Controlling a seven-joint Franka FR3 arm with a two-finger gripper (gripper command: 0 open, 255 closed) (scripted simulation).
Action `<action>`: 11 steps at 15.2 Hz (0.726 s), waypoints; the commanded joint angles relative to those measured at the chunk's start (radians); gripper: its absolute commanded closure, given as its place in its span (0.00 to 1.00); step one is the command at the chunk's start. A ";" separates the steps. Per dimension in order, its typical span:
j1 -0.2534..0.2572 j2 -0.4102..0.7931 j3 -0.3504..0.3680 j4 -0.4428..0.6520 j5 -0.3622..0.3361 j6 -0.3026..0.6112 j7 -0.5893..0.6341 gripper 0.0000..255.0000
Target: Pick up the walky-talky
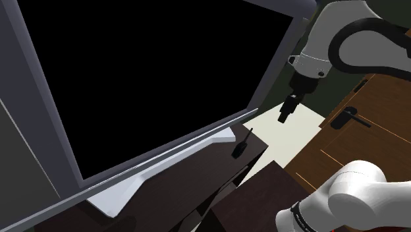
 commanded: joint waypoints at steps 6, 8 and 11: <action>0.016 -0.016 -0.135 -0.139 -0.072 0.148 -0.239 0.00; 0.021 -0.003 -0.193 -0.181 -0.102 0.212 -0.334 0.00; 0.027 0.042 -0.282 -0.228 -0.145 0.316 -0.479 0.00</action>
